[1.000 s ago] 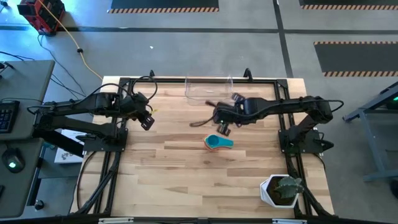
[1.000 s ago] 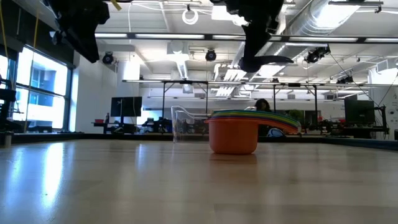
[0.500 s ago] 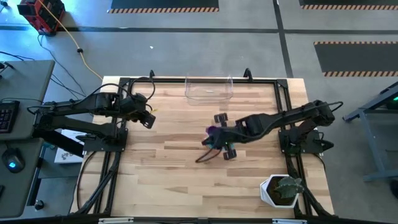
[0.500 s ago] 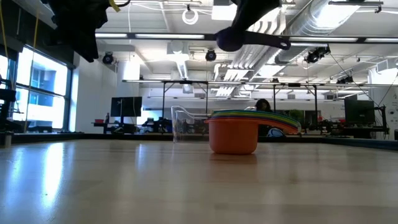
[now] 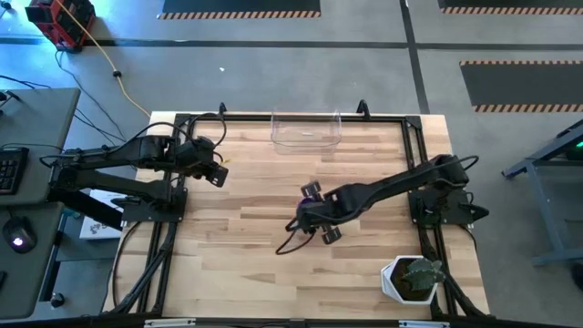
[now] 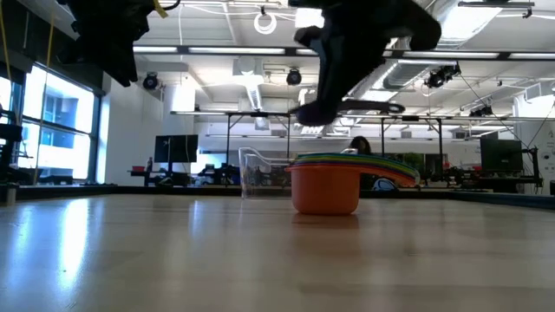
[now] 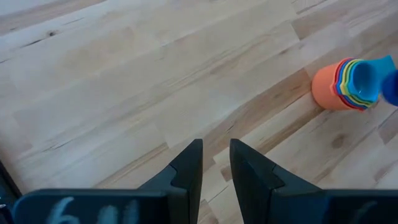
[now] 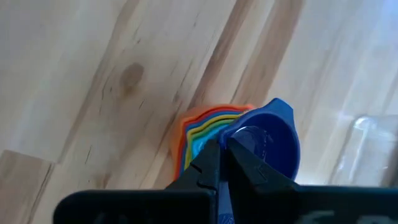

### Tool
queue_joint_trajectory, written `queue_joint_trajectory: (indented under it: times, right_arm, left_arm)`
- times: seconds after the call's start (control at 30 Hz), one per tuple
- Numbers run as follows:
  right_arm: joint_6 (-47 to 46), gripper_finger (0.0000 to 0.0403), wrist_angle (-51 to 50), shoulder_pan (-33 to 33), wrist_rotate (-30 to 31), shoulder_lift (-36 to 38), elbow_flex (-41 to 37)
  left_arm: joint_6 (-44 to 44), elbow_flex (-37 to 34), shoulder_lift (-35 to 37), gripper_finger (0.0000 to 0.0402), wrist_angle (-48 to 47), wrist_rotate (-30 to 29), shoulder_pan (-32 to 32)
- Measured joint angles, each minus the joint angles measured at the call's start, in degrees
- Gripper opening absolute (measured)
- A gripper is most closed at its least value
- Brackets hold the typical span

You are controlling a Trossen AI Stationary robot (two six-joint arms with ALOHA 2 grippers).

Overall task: Nest measuring cups in basket
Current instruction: Stack the dark blue measuring cup on top of the light blue measuring cup

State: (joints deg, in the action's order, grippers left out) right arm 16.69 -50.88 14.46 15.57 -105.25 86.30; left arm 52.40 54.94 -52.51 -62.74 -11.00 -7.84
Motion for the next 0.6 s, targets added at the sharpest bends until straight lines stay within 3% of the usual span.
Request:
queue_joint_trajectory:
  times: [0.6]
  right_arm:
    - [-1.65,0.0,-1.37,-4.07,-4.2,-2.43,0.0]
  left_arm:
    - [-3.13,0.0,0.0,0.0071,-0.04,0.02,0.0]
